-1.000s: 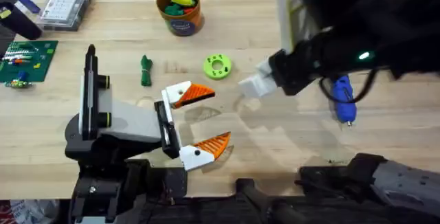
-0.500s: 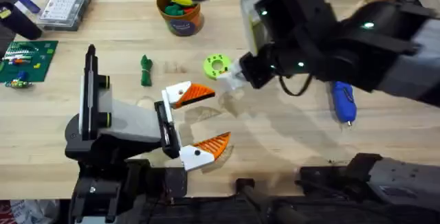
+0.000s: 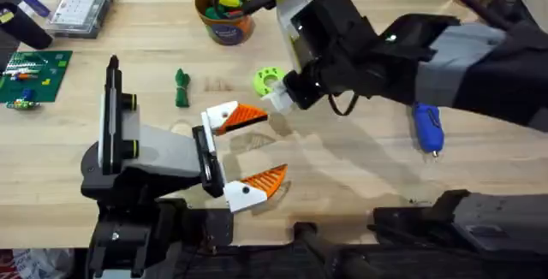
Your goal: Pick up the gripper from the table and insert it into the empty holder that is missing its gripper. Then pick up a screw, insert it into the mounting hole, and use the screwdriver to tighten it. Finally, clean up the table by picking up the vegetable and placing it into the bucket.
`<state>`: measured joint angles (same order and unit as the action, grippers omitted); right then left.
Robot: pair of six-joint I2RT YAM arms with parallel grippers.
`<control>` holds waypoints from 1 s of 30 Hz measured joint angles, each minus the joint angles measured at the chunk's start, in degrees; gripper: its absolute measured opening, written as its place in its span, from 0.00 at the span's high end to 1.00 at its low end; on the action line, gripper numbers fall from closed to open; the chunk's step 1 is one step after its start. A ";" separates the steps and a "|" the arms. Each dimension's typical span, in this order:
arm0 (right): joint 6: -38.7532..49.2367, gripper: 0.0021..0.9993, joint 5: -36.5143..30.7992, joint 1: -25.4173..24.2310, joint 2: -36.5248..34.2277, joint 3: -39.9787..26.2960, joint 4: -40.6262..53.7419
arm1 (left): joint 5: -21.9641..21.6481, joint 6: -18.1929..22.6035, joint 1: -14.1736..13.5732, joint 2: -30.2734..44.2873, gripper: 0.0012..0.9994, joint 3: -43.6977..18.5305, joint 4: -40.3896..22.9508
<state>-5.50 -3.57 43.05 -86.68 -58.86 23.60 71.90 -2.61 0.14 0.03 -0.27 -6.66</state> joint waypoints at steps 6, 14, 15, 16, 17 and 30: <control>1.52 0.01 -0.01 -0.20 -4.72 0.01 -7.08 | -0.62 0.00 0.00 0.00 0.01 0.00 0.00; 2.34 0.07 -0.04 -1.85 -8.09 0.01 -8.59 | -0.98 0.00 0.00 0.00 0.01 0.00 0.00; 2.40 0.10 -0.02 -2.03 -8.19 0.01 -8.84 | -0.99 0.00 0.00 0.00 0.01 0.00 0.00; 2.54 0.14 -0.02 -2.15 -8.22 0.01 -9.17 | -1.01 0.00 0.00 0.00 0.01 0.00 0.00; 2.56 0.21 -0.03 -2.24 -8.25 0.01 -9.58 | -1.01 0.00 0.00 0.00 0.01 0.00 0.00; 2.56 0.50 0.00 -2.25 -8.27 0.01 -11.25 | -1.00 0.00 0.00 0.00 0.01 0.00 0.00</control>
<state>-2.94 -3.57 40.80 -94.95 -58.85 12.35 70.90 -2.61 0.14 0.03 -0.27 -6.66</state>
